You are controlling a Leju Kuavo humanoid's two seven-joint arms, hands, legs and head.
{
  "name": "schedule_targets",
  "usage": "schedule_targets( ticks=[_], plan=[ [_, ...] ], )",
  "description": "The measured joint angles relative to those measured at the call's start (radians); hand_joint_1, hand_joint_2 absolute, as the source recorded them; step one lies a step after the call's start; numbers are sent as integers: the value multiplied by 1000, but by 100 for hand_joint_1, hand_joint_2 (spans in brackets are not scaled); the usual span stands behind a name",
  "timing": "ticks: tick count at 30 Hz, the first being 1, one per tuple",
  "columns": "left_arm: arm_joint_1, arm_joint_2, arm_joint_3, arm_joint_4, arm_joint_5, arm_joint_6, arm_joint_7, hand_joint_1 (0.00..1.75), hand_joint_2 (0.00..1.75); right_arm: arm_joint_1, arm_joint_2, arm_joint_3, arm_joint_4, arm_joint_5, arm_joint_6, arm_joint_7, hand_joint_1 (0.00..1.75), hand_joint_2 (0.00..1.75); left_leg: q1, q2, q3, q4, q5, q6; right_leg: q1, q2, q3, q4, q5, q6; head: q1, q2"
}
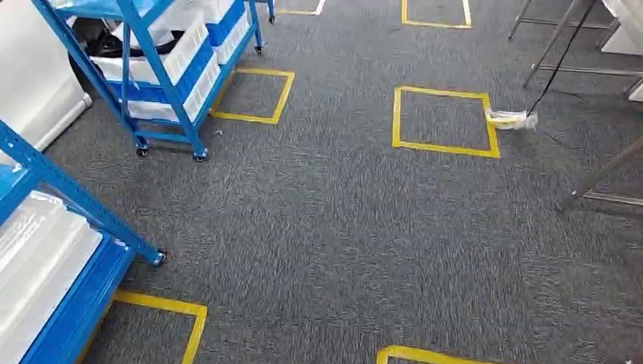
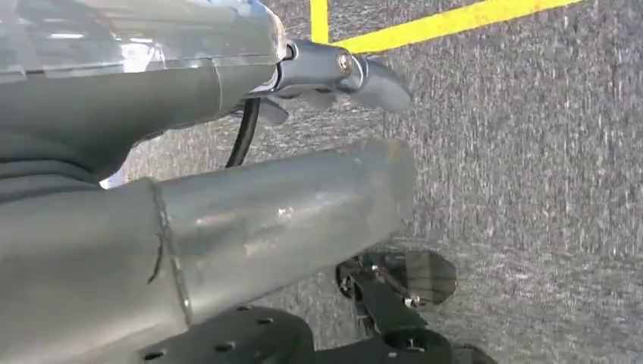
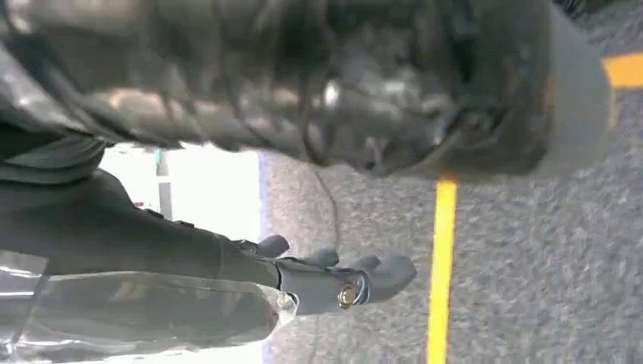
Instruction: Take the parts from the cabinet and place them on the table.
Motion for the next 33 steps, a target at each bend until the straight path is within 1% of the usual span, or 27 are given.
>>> schedule_targets(
  ticks=[3, 7, 10, 11, 14, 17, 18, 22, 26, 27, 28, 29, 30, 31, 32, 33],
  plan=[
    [0, 0, 0, 0, -3, 0, -1, 0, 0, 0, 0, 0, 0, 5, -1, 7, 0, 0, 1, 0, 6, -12, 0, 0, 3, 0, 1, 0, -5, -7, 0, 0],
    [0, 0, 0, 0, -3, 0, -1, 0, 0, -2, 0, 0, 0, 5, 0, 11, 0, 0, 1, 0, 8, -17, 0, 0, 3, 0, 2, 0, -7, -12, 1, 0],
    [1, 0, 0, 0, -3, 0, -1, 0, 0, -3, 0, 0, 0, 5, 0, 11, 0, 0, 1, 0, 9, -20, 1, -1, 4, 0, 3, 0, -8, -13, 0, 0],
    [1, 0, 0, 0, -3, 0, -1, 0, 0, -3, 0, 0, 0, 5, 0, 11, 0, 0, 1, 0, 9, -21, 2, -4, 5, 0, 3, 0, -8, -13, 0, 0],
    [1, 0, 0, 0, -3, 0, -1, 0, 0, -3, 0, 0, 0, 5, 0, 11, 0, 0, 2, 0, 9, -22, 3, -22, 5, 0, 3, 1, -7, -14, 1, 0],
    [1, 0, 0, 0, -3, 0, -1, 0, 0, -3, 0, 0, 0, 5, 0, 11, 0, 0, 2, 0, 9, -22, 3, -31, 5, -1, 4, 1, -7, -14, 1, 0],
    [1, 0, 0, 0, -3, 0, -1, 0, 0, -3, 0, 0, 0, 5, 0, 12, 0, 0, 2, 0, 9, -18, 2, -30, 2, -1, 5, 0, -5, -12, 1, 0],
    [1, 0, 0, 0, -5, 0, -5, 0, 0, -3, 0, 0, 0, 5, 0, 19, 0, 0, 1, 0, 6, -10, 1, -29, 2, -1, 5, 0, -2, -7, 1, 0],
    [1, 0, 0, 0, -8, 0, -6, 0, 0, -3, 0, 0, 0, 6, 0, 19, 0, 0, -1, 0, 0, -1, 0, -24, -1, -1, 5, -1, 4, 2, 0, 0],
    [1, 0, 0, 0, -8, 0, -6, 0, 0, -3, 0, 0, 0, 6, 0, 19, 0, 0, -2, 0, -1, 0, 1, -22, -2, -1, 6, -3, 7, 7, 1, 0],
    [1, 0, 0, 0, -10, 0, -6, 0, 0, -4, 0, 0, 0, 7, 0, 19, 0, 0, -4, 0, -2, -3, 5, -17, -4, -3, 9, -10, 11, 12, 0, 0],
    [1, 0, 0, 0, -13, 0, -6, 0, 0, -4, 0, 0, 0, 7, 0, 19, 0, 0, 2, -2, 2, -23, 17, -8, -2, -4, 13, -14, 14, 19, 1, 0],
    [1, -2, 0, 0, -15, 0, -7, 0, 0, -4, -1, 0, 0, 8, 0, 19, 0, 0, 9, -1, 14, -35, 28, -7, -3, -3, 10, -3, 3, 21, 1, 0],
    [1, -2, 0, 0, -16, 0, -7, 0, 0, -4, -1, 0, 0, 8, 0, 19, 0, 0, 8, -4, 12, -41, 34, 0, -2, -1, -9, 33, -28, 24, 2, 0],
    [1, -2, 0, 0, -16, 0, -7, 0, 0, -4, -1, 0, 0, 8, 0, 19, 0, 0, 8, -4, 9, -41, 36, 1, -5, 0, -42, 105, -71, 28, 2, 0],
    [2, -3, 0, 0, -16, -1, -7, 0, 0, -4, -1, 0, 0, 8, 0, 20, 0, 0, 8, -5, 8, -40, 36, 1, -7, 0, -79, 188, -108, 31, 2, 0]
  ],
)
